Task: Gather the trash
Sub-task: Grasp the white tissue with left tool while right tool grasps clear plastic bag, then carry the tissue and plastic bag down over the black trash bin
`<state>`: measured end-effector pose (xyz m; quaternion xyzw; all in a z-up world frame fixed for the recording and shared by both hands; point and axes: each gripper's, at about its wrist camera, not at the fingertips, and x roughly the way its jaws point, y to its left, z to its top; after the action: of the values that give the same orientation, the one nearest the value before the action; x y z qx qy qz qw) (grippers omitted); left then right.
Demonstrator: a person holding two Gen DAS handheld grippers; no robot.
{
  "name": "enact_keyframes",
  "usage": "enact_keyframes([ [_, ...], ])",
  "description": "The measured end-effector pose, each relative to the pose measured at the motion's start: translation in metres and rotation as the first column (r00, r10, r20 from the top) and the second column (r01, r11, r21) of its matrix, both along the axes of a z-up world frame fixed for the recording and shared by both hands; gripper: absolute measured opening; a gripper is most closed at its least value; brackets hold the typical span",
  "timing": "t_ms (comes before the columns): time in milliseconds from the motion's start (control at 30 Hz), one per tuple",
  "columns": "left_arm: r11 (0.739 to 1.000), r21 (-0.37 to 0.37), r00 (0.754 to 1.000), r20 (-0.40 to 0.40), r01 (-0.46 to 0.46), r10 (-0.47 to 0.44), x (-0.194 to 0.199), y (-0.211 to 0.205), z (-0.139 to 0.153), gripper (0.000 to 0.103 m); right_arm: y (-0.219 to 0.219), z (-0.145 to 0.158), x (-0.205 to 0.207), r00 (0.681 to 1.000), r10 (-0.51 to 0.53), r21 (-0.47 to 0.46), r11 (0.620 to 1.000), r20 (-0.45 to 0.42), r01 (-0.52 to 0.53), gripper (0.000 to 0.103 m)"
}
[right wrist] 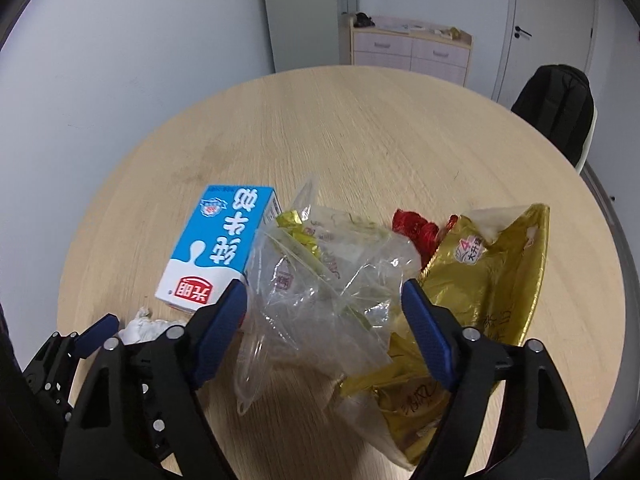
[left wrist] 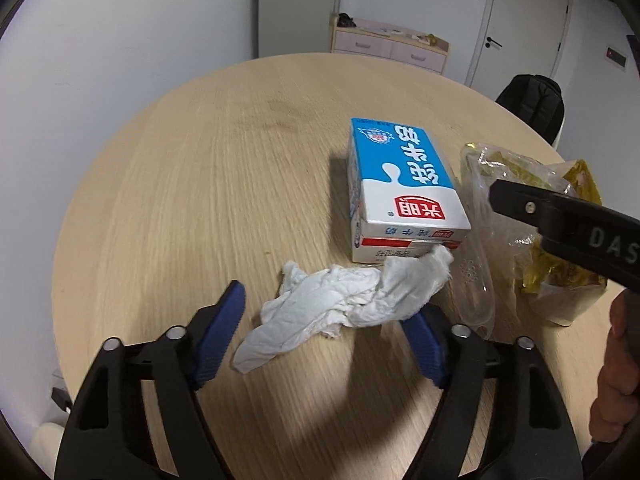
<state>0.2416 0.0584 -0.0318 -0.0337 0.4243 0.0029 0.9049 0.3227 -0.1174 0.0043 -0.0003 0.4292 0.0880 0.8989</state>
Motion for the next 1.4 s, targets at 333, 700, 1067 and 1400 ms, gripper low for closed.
enact_keyframes([
  [333, 0.999, -0.028, 0.999, -0.014, 0.031, -0.032, -0.003, -0.007, -0.004, 0.022, -0.001, 0.000, -0.002, 1.000, -0.011, -0.008, 1.000, 0.005, 0.011, 0.053],
  [700, 0.999, -0.014, 1.000, 0.003, 0.029, -0.029, -0.019, -0.011, 0.005, 0.011, -0.003, 0.007, -0.009, 0.999, 0.019, -0.008, 1.000, 0.028, -0.019, 0.033],
  [1067, 1.000, -0.014, 1.000, 0.012, 0.016, -0.015, -0.035, -0.013, 0.017, 0.011, -0.007, 0.030, -0.034, 0.994, 0.023, 0.007, 1.000, 0.104, -0.024, 0.033],
  [1400, 1.000, -0.004, 0.999, 0.032, -0.002, 0.002, -0.063, -0.016, 0.030, 0.012, -0.017, 0.041, -0.064, 0.991, 0.016, 0.034, 0.999, 0.131, -0.020, 0.033],
])
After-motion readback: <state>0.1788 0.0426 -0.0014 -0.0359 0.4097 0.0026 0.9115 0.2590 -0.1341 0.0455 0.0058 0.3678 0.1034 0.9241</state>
